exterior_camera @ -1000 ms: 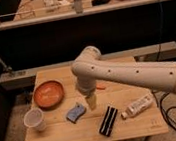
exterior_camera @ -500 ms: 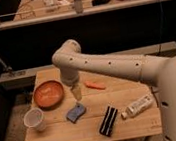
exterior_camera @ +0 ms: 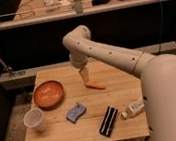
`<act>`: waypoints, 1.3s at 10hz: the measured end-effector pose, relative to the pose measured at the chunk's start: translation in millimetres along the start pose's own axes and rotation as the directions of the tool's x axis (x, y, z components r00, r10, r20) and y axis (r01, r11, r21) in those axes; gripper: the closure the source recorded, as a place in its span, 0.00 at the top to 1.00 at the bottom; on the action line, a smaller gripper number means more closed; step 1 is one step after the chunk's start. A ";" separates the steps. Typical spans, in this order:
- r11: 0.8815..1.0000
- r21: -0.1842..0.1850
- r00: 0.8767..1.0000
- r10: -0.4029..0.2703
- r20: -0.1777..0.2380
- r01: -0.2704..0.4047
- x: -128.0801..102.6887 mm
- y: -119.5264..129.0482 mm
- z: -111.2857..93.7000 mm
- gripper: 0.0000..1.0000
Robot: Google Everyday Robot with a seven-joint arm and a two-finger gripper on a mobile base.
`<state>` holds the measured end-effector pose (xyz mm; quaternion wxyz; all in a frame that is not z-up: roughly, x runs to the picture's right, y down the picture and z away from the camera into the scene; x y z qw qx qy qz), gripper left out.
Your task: Move the arm in a circular motion
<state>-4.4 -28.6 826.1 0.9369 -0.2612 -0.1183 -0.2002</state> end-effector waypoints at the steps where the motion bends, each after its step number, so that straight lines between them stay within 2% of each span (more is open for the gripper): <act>1: 0.999 0.003 0.999 0.032 -0.015 -0.032 36.2 -2.4 -0.4 0.80; 3: 0.996 -0.003 0.996 0.085 -0.035 -0.085 83.1 0.2 0.6 0.80; 6: 0.982 -0.014 0.980 0.185 -0.077 -0.186 152.9 23.6 -2.0 0.80; 7: 0.974 -0.020 0.970 0.221 -0.097 -0.224 180.8 41.2 -6.2 0.80; 9: 0.963 -0.025 0.957 0.265 -0.121 -0.270 213.8 78.0 -16.7 0.80; 11: 0.957 -0.027 0.949 0.282 -0.138 -0.288 224.1 121.1 -26.9 0.80; 13: 0.956 -0.028 0.950 0.285 -0.130 -0.291 214.5 152.2 -31.6 0.80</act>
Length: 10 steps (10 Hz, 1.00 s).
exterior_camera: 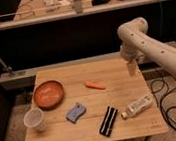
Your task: Move the arm in a circular motion
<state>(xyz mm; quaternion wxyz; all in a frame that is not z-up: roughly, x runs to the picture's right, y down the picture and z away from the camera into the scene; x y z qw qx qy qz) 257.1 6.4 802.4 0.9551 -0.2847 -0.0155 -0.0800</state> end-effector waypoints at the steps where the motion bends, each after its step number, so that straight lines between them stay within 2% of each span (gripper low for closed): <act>1: 1.000 0.000 1.000 -0.005 0.008 0.005 -5.6 17.1 -2.3 0.80; 4: 0.998 0.004 0.997 -0.060 0.049 0.060 -51.6 56.5 -9.3 0.80; 8: 0.992 -0.023 0.991 -0.119 0.053 0.121 -121.4 118.7 -22.1 0.80; 10: 0.986 -0.037 0.986 -0.158 0.049 0.160 -158.6 127.6 -25.5 0.80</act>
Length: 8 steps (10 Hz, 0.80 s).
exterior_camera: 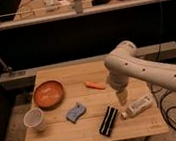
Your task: Move the arm in a circular motion
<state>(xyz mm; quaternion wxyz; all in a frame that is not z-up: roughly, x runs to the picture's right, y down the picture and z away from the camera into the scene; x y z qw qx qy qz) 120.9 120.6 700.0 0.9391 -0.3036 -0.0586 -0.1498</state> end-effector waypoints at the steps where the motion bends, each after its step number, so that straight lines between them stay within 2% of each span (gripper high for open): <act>1: 1.000 -0.007 1.000 -0.025 0.003 0.025 -20.0 -2.4 1.4 0.80; 3: 0.996 -0.012 0.996 -0.085 0.029 0.085 -65.5 -17.5 7.0 0.80; 5: 0.990 -0.007 0.987 -0.140 0.074 0.141 -107.3 -38.0 12.2 0.80; 7: 0.982 0.014 0.974 -0.190 0.127 0.190 -135.0 -66.0 15.4 0.80; 8: 0.978 0.031 0.967 -0.210 0.146 0.208 -141.1 -85.2 18.0 0.80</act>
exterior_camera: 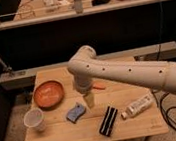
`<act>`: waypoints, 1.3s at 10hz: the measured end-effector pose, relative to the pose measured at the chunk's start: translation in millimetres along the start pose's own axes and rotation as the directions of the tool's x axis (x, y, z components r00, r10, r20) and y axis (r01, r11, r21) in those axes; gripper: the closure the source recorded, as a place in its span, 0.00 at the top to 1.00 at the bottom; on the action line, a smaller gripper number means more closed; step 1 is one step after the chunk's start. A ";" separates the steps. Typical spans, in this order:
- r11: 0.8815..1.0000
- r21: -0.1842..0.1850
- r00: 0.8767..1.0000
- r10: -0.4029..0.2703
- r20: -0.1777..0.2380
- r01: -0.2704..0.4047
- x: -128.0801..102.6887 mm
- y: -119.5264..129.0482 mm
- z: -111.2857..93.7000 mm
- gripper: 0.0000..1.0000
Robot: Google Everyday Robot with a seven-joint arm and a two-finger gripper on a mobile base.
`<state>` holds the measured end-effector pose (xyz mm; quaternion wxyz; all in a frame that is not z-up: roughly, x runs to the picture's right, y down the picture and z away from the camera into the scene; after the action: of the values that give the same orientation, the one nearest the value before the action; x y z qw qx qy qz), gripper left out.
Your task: Move the arm in a circular motion
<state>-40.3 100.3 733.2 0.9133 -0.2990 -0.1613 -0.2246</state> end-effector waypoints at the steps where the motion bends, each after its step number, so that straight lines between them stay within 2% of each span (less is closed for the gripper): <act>1: 1.000 0.016 1.000 -0.008 0.004 0.008 4.5 -17.8 1.5 0.80; 2: 1.000 0.028 1.000 -0.005 -0.003 0.005 12.0 -31.0 1.2 0.80; 4: 0.998 0.059 0.999 0.020 -0.029 -0.018 41.4 -60.1 -1.2 0.80; 5: 0.996 0.077 0.998 0.042 -0.038 -0.039 61.0 -72.4 -3.2 0.80; 7: 0.989 0.108 0.993 0.104 -0.061 -0.097 118.0 -88.0 -9.5 0.80; 10: 0.974 0.122 0.975 0.203 -0.087 -0.192 201.6 -78.3 -18.9 0.80; 13: 0.952 0.123 0.949 0.293 -0.118 -0.279 265.3 -49.4 -26.3 0.80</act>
<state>163.6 -34.9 850.1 0.9594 -0.2551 -0.0658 -0.1005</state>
